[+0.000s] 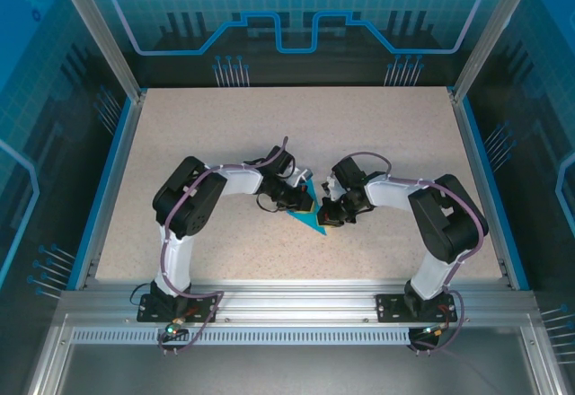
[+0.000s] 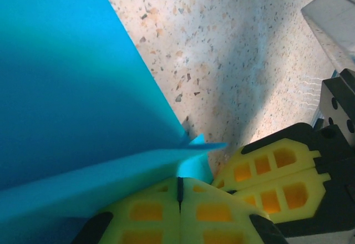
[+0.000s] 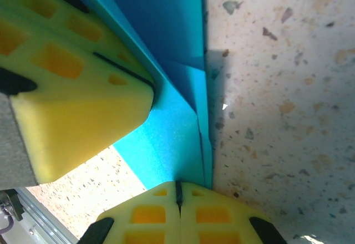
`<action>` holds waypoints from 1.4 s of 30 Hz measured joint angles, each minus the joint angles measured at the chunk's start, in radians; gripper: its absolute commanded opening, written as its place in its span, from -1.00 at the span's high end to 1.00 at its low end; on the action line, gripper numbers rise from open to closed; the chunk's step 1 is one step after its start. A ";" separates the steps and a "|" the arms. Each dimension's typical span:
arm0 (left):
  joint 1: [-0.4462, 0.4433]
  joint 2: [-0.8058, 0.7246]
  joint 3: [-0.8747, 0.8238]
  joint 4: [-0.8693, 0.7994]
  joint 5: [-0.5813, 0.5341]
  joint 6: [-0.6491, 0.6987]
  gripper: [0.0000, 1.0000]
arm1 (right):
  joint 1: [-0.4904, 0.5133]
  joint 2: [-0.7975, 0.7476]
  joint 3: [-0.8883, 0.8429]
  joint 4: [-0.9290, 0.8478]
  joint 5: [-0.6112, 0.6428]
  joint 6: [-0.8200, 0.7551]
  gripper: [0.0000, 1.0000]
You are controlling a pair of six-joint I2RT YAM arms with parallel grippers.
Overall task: Fold a paper plane with a square sheet of paper (fold left side to right side)
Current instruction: Fourth fold the wing at the center of the table.
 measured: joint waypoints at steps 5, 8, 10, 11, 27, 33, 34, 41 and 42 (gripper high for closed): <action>-0.004 0.001 0.005 -0.008 -0.025 0.019 0.98 | 0.000 0.003 0.005 -0.007 0.000 -0.003 1.00; -0.003 0.001 0.005 -0.009 -0.030 0.024 0.99 | 0.000 0.003 0.005 -0.009 0.000 -0.008 1.00; -0.003 0.001 0.005 -0.009 -0.032 0.024 1.00 | 0.000 0.005 0.006 -0.011 0.000 -0.011 1.00; -0.002 0.001 0.005 -0.009 -0.032 0.025 1.00 | 0.000 0.005 0.006 -0.011 0.000 -0.011 1.00; 0.081 0.001 0.034 -0.061 -0.068 0.072 1.00 | 0.000 0.005 0.005 -0.011 -0.001 -0.019 1.00; 0.147 0.003 0.064 -0.080 -0.120 0.080 1.00 | 0.000 0.005 0.004 -0.011 -0.002 -0.019 1.00; 0.157 0.004 0.071 -0.083 -0.130 0.083 1.00 | 0.000 0.005 0.004 -0.011 -0.002 -0.019 1.00; 0.187 0.022 0.103 -0.100 -0.150 0.096 1.00 | 0.000 0.003 -0.001 -0.005 -0.003 -0.019 1.00; 0.189 0.024 0.107 -0.105 -0.150 0.097 1.00 | 0.000 0.002 -0.002 -0.003 -0.003 -0.019 1.00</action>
